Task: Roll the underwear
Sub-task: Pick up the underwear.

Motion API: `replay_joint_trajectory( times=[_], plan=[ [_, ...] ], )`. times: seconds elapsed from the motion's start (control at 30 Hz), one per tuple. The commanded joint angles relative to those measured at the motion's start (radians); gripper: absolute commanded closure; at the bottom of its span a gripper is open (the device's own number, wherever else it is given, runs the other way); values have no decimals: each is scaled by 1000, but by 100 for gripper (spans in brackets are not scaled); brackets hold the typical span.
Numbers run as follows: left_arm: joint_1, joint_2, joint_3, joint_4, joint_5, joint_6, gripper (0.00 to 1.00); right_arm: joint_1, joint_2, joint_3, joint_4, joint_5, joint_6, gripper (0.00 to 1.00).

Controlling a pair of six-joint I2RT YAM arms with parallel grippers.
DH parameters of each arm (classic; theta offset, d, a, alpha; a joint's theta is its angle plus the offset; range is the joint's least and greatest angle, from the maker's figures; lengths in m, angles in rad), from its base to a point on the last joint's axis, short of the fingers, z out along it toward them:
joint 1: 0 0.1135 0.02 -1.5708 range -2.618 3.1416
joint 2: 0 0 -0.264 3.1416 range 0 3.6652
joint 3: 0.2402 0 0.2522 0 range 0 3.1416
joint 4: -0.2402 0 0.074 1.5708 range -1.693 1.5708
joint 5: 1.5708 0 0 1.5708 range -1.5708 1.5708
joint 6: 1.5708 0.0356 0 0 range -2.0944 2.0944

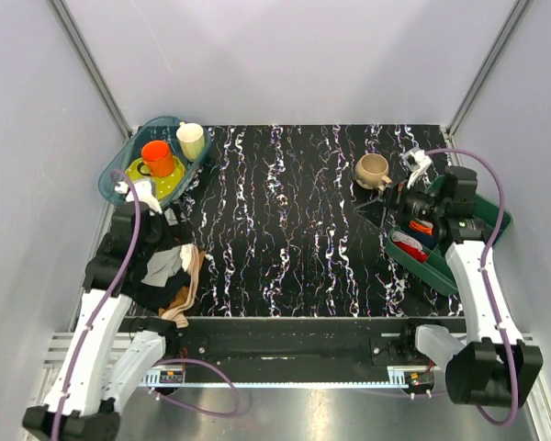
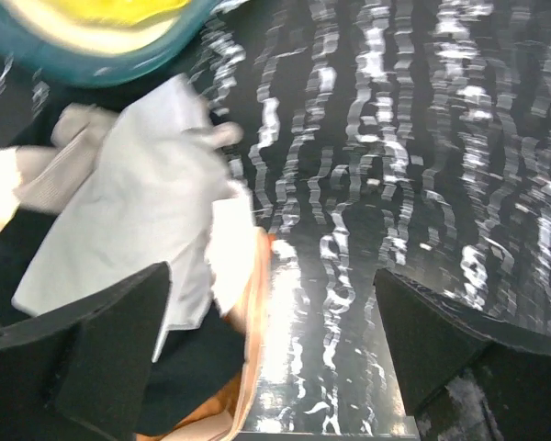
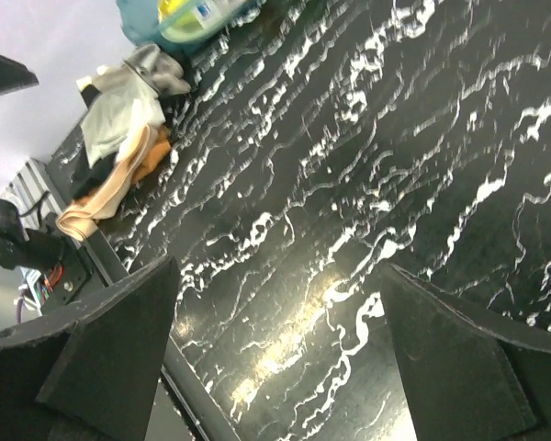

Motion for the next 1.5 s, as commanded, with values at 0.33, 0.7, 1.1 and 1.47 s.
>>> replay_joint_trajectory(
  times=[0.33, 0.7, 1.1, 1.47],
  plan=[
    [256, 428, -32, 135, 87, -2, 14, 16, -3, 3, -92, -14, -221, 0],
    [253, 652, 105, 233, -94, -106, 25, 22, 12, 3, -106, -26, -230, 0],
    [253, 793, 186, 212, -223, -43, 59, 32, 43, 3, -118, -19, -244, 0],
    [247, 581, 207, 161, -191, 12, 100, 32, 46, 0, -121, -22, -252, 0]
  ],
)
